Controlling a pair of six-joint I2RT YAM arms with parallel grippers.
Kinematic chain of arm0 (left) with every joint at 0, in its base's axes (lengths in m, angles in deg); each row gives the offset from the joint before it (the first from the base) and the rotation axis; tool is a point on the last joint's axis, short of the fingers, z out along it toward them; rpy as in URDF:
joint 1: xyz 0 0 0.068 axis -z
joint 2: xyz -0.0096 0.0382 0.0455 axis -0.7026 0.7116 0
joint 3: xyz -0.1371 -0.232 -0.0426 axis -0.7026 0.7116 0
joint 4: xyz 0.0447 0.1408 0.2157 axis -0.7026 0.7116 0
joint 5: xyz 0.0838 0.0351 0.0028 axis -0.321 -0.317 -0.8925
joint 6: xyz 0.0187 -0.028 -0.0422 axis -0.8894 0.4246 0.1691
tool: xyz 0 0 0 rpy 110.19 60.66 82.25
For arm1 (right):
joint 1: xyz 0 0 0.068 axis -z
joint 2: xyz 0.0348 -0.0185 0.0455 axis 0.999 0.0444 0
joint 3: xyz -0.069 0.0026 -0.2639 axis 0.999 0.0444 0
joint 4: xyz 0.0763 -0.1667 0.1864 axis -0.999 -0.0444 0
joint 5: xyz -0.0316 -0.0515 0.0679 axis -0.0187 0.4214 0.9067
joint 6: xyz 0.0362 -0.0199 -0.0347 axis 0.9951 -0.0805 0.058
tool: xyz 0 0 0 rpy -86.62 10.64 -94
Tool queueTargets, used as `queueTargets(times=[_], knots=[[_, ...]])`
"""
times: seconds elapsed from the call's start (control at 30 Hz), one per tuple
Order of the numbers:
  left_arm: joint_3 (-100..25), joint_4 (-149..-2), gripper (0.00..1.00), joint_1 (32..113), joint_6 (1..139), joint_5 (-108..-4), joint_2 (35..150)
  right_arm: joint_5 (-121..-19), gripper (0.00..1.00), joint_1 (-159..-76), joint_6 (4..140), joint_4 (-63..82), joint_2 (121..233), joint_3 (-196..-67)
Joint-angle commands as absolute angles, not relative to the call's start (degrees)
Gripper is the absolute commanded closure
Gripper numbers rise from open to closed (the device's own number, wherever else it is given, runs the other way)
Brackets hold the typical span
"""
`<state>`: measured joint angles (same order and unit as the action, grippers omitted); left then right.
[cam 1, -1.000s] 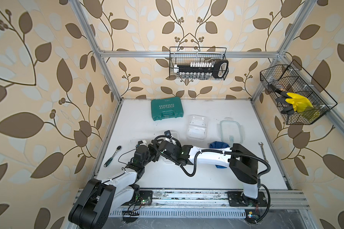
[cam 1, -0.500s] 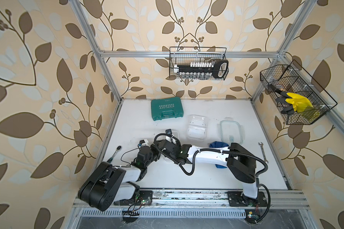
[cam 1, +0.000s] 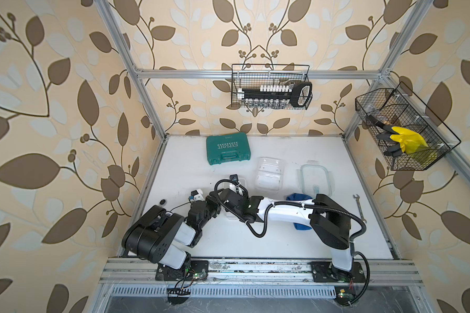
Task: Wipe the insides of the lunch boxes
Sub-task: Open the fastener of the lunch box.
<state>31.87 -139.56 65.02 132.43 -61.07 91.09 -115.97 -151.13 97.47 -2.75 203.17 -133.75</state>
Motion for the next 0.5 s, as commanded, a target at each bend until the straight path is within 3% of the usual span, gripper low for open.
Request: queueTargets(times=[0.0,0.13,0.23,0.47], knots=[[30.97,-133.91,0.33,66.58,131.7,-61.04,80.19,-110.16,0.94,-151.04,98.43,-13.45,208.0,-129.41],[29.83,-120.09,0.27,67.32,128.53,-63.99,68.43,-109.8,0.94,-151.01,98.62,-13.11,208.57,-129.76],[31.25,-118.0,0.25,67.31,128.53,-65.82,65.37,-109.61,0.94,-151.09,98.63,-12.99,208.84,-130.12],[31.75,-128.3,0.26,67.4,130.46,-63.76,76.07,-109.87,0.94,-151.02,98.2,-13.65,209.28,-131.2]])
